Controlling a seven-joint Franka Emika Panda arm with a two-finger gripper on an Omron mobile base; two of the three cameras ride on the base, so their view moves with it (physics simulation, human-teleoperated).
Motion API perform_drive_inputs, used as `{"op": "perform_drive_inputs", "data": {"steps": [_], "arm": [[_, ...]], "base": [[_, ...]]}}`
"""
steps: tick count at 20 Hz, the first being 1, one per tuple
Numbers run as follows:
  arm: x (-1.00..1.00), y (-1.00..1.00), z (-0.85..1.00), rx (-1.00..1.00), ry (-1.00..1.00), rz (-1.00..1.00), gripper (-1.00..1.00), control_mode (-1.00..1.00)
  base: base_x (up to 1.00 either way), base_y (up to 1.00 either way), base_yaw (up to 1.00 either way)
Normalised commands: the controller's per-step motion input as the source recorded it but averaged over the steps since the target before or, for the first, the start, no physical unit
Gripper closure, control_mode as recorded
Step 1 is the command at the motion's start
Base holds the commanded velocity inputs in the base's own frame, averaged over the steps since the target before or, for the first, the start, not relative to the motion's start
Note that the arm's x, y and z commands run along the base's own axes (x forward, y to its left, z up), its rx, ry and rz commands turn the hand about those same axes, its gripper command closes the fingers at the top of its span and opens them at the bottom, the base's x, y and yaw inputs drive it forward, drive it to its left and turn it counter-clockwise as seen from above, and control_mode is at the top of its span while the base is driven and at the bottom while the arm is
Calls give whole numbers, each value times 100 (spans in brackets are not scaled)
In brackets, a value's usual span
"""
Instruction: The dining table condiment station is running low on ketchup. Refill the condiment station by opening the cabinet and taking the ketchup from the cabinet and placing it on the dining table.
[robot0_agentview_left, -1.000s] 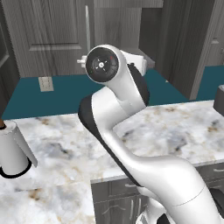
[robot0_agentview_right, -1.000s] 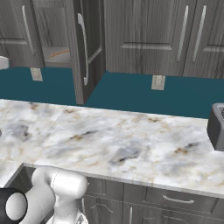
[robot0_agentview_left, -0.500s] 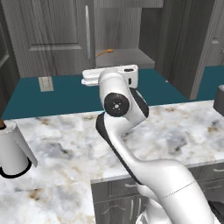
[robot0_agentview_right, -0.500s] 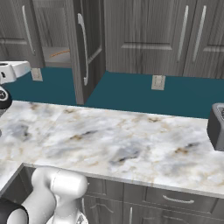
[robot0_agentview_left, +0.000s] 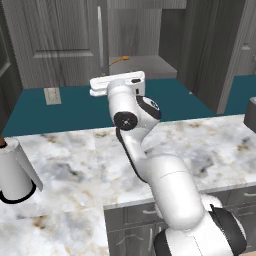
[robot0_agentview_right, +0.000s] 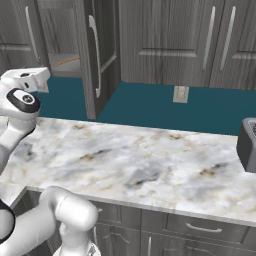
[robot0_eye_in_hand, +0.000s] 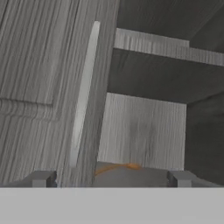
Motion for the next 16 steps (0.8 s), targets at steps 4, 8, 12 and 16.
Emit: {"op": "perform_drive_inputs", "data": {"steps": [4,8,12,16], "arm": [[60,53,26,0,0,-1,-100,-100],[67,36,37,0,0,0,-100,-100],[71,25,36,0,0,0,-100,-100],[72,32,36,0,0,0,-100,-100]], "base": [[0,0,0],[0,0,0],[0,0,0],[0,0,0]]}}
